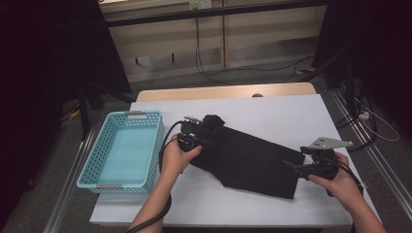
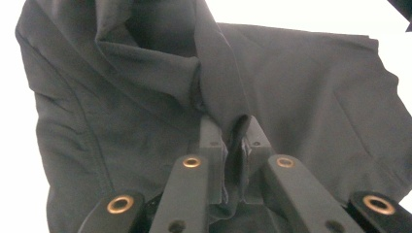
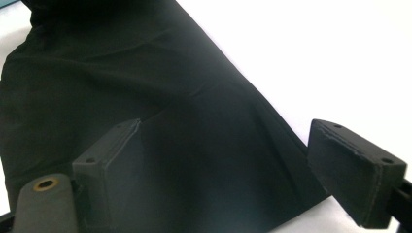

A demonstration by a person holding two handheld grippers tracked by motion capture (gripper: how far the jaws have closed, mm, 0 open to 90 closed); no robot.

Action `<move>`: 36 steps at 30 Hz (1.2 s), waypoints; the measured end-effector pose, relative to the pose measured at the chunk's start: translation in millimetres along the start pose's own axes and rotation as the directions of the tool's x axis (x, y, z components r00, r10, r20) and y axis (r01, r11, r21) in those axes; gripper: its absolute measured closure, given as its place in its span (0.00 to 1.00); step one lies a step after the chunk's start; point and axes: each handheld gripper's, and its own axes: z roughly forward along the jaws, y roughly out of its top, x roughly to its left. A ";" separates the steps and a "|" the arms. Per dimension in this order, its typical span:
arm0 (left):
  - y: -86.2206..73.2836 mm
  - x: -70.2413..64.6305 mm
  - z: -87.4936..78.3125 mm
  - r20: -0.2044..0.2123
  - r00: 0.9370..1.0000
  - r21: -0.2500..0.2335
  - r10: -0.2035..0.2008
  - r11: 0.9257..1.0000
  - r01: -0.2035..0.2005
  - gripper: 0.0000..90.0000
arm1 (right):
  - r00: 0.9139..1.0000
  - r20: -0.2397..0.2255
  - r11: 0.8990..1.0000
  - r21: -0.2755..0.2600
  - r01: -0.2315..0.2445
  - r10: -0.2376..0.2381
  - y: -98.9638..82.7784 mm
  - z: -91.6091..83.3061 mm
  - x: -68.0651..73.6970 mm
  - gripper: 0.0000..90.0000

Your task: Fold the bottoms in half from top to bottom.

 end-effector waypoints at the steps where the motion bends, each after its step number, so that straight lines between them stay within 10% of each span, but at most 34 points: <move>1: -2.0 -1.0 1.7 0.009 1.000 0.001 0.006 1.000 -0.006 0.93 | 1.000 -0.002 1.000 0.004 0.000 0.000 -0.3 0.4 0.3 0.15; 23: -1.9 -41.0 17.5 0.098 0.992 0.008 0.080 0.997 -0.081 0.90 | 1.000 -0.013 1.000 0.005 0.026 -0.026 2.2 7.4 12.6 0.15; 29: -3.7 -30.5 16.6 0.066 0.997 -0.039 0.050 0.998 -0.047 0.43 | 0.999 -0.024 0.999 -0.002 0.044 -0.044 4.1 10.2 17.7 0.15; 36: -5.0 -16.5 0.6 -0.044 0.995 -0.093 0.087 0.992 -0.091 0.24 | 0.999 -0.027 0.999 -0.013 0.045 -0.045 9.7 15.6 27.1 0.13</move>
